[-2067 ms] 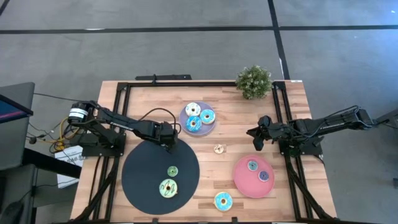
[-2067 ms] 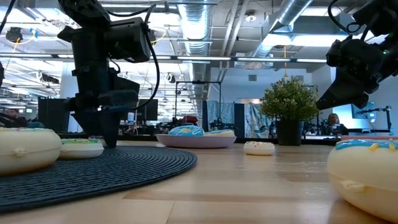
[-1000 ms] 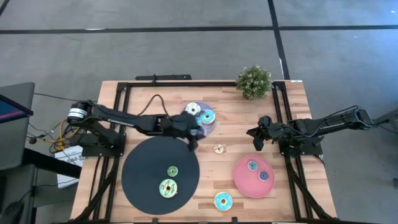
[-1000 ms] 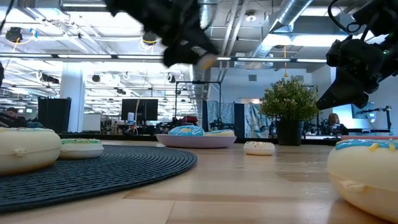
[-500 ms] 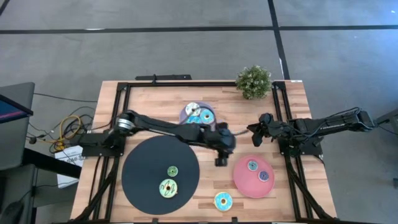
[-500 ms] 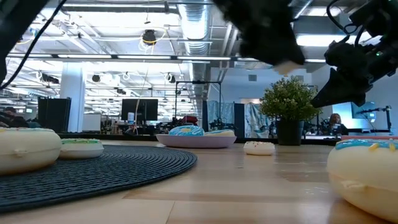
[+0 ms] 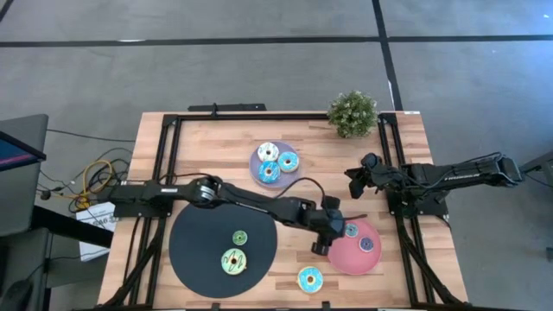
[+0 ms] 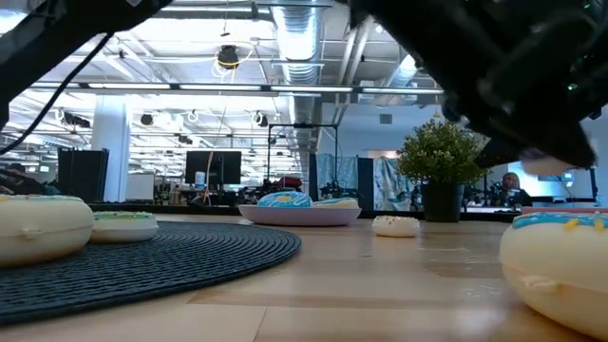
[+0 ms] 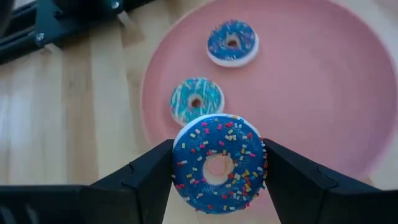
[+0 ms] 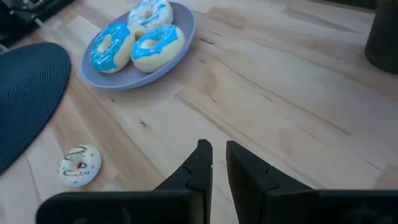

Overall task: Pick & Place donuts
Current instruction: Put the small blue donut on the pink plate, then put the small white donut on the pink plate

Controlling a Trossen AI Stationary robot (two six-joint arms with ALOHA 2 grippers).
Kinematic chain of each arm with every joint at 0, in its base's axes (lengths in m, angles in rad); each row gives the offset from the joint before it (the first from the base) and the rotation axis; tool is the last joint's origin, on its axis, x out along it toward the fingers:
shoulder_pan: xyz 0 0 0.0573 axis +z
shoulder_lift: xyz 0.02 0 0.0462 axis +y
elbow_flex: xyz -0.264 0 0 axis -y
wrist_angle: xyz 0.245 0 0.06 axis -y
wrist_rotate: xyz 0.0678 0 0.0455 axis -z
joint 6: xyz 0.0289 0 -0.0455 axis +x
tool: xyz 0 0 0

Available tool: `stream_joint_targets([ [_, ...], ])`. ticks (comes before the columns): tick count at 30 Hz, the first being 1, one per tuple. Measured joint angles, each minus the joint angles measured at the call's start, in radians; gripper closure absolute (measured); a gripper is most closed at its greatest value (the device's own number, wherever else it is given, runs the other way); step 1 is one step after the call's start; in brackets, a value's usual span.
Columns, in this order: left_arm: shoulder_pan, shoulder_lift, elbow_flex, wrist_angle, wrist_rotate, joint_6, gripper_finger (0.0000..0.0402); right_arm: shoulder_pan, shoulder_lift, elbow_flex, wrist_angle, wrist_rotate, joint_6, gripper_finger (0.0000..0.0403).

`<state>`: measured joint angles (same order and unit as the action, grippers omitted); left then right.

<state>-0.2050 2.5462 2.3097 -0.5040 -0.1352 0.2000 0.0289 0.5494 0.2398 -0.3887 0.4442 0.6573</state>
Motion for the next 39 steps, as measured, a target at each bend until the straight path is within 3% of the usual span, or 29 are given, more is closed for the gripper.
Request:
stream_joint_targets([
  [12,0.011,0.053,-0.004,0.082,0.060,-0.078,0.0178,0.000,0.000,0.000,0.008,0.000,0.023,0.0365],
  [17,0.017,0.060,-0.004,0.067,0.129,-0.133,0.0178,0.000,0.000,0.000,0.008,0.001,0.016,0.0365],
  [31,0.019,0.060,-0.004,0.056,0.156,-0.170,0.0178,0.000,0.000,0.000,0.009,0.002,0.015,0.0365],
  [39,0.022,0.060,-0.004,0.056,0.156,-0.175,0.0140,0.000,0.000,0.000,0.009,0.003,0.014,0.0365],
])
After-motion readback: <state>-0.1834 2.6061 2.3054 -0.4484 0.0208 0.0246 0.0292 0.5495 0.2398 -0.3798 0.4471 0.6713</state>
